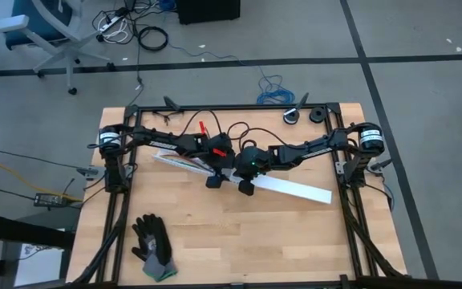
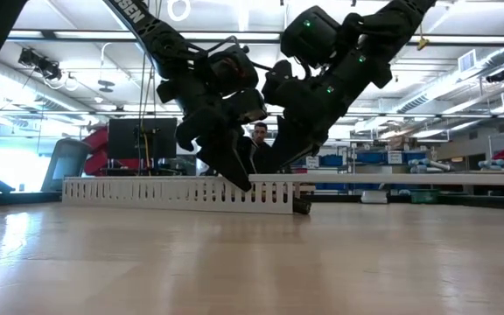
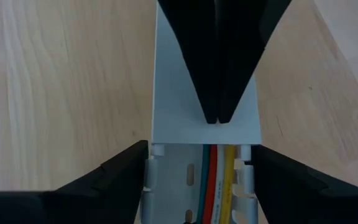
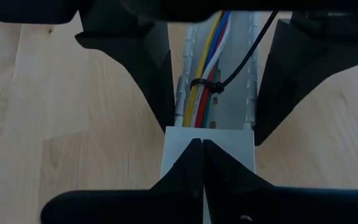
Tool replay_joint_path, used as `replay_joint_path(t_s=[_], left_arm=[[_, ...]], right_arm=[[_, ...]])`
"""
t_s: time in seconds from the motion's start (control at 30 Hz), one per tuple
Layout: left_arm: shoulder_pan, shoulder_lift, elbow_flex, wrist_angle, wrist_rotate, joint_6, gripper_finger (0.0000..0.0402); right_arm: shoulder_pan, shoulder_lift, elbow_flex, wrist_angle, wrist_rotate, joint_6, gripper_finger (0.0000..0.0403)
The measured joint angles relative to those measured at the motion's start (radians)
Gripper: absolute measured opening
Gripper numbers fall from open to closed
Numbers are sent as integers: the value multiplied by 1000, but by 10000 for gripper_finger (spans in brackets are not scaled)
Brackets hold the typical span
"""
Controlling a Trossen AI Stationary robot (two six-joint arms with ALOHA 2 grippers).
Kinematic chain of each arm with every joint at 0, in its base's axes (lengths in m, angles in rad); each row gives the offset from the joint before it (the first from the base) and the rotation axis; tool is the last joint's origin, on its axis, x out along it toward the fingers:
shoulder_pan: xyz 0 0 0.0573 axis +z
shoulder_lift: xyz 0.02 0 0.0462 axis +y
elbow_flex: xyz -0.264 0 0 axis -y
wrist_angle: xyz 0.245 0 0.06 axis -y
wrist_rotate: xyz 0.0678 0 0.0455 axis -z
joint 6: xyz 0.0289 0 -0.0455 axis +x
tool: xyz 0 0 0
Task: Ziptie cables
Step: Close the white cable duct with the cover
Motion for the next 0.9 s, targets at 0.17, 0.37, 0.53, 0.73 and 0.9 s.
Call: replay_joint_path(t_s=[0.17, 0.37, 0.53, 0.73, 0.9], left_arm=[[0, 0, 0, 1, -1, 15, 303], [19, 0, 3, -40, -1, 27, 314], [35, -1, 3, -64, 30, 30, 314], [47, -1, 3, -93, 80, 53, 314], [58, -1, 3, -136, 80, 59, 314]], right_arm=[[0, 0, 0, -1, -7, 0, 0], [-1, 0, 0, -3, -9, -1, 0], [-2, 0, 0, -3, -6, -1, 0], [-5, 0, 0, -4, -17, -1, 0], [-12, 0, 0, -11, -35, 0, 0]])
